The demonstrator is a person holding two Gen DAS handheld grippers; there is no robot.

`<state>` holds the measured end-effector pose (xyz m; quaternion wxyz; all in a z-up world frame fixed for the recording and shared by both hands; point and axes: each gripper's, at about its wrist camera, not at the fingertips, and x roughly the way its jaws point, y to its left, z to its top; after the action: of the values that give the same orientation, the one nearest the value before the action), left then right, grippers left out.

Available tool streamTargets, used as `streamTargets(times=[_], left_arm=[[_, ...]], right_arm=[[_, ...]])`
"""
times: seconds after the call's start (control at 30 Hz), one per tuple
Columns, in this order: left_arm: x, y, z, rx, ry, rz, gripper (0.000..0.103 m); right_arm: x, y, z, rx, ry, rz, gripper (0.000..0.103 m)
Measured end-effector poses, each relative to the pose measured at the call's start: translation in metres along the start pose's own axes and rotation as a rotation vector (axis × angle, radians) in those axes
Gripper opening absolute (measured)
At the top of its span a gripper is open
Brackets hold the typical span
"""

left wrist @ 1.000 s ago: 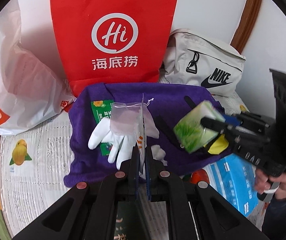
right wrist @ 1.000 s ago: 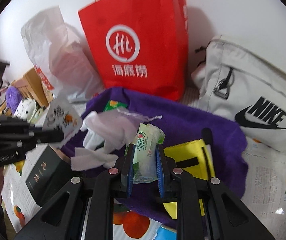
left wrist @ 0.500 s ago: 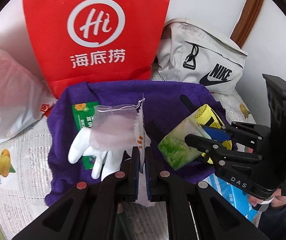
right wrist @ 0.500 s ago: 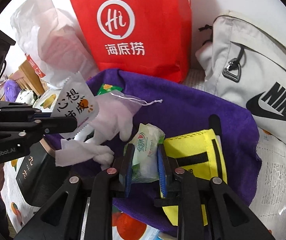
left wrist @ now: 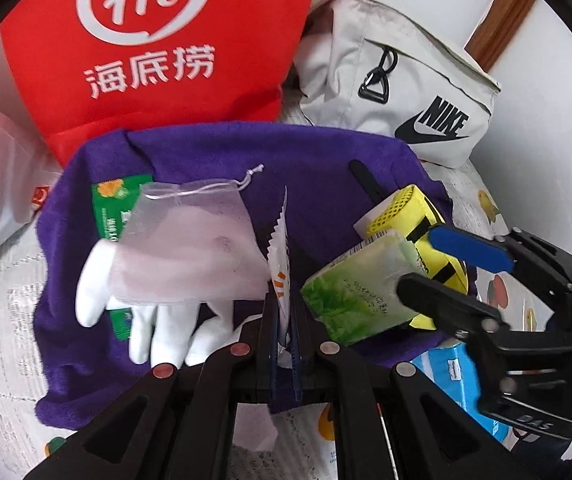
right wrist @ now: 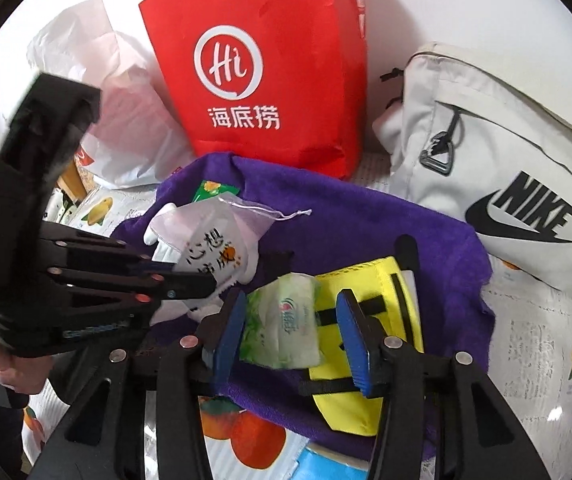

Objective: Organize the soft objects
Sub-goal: 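Lower the green packet onto the towel with the right gripper while the left lowers the snack packet, then open both grippers to release the packets on the towel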

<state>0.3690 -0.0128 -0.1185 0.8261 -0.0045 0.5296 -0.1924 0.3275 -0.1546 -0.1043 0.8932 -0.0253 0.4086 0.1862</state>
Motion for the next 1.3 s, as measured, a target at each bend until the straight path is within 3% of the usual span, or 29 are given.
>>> streamTargets(times=[0.13, 0.23, 0.3, 0.37, 0.57, 0.73, 0.83, 1.03, 1.17, 1.3], left_arm=[[0.009, -0.003, 0.0, -0.002, 0.024, 0.014, 0.006], [0.013, -0.003, 0.0, -0.011, 0.041, 0.017, 0.014], [0.012, -0.005, -0.001, -0.014, 0.052, 0.033, 0.04], [0.01, -0.006, -0.001, -0.01, 0.052, 0.053, 0.051], [-0.006, -0.014, -0.006, 0.011, 0.04, 0.12, 0.052], [-0.027, -0.022, -0.015, 0.029, 0.004, 0.165, 0.057], [-0.044, -0.031, -0.024, 0.042, -0.03, 0.199, 0.067], [-0.083, -0.044, -0.047, 0.048, -0.109, 0.267, 0.082], [-0.104, -0.048, -0.063, 0.026, -0.153, 0.286, 0.097], [-0.121, -0.055, -0.085, 0.012, -0.17, 0.304, 0.099]], right_arm=[[-0.01, -0.006, -0.001, 0.022, -0.009, -0.008, 0.047], [-0.016, -0.009, -0.004, 0.034, -0.011, -0.007, 0.048], [-0.018, -0.01, -0.006, 0.036, -0.009, -0.008, 0.048], [-0.02, -0.011, -0.008, 0.039, -0.008, -0.009, 0.048], [-0.036, -0.012, -0.014, 0.059, -0.015, -0.009, 0.049], [-0.054, -0.01, -0.017, 0.078, -0.031, -0.076, 0.068], [-0.066, -0.011, -0.021, 0.104, -0.035, -0.105, 0.079], [-0.086, -0.002, -0.035, 0.097, -0.023, -0.174, 0.082], [-0.101, 0.005, -0.044, 0.121, -0.027, -0.154, 0.09], [-0.111, 0.014, -0.055, 0.151, -0.023, -0.128, 0.093]])
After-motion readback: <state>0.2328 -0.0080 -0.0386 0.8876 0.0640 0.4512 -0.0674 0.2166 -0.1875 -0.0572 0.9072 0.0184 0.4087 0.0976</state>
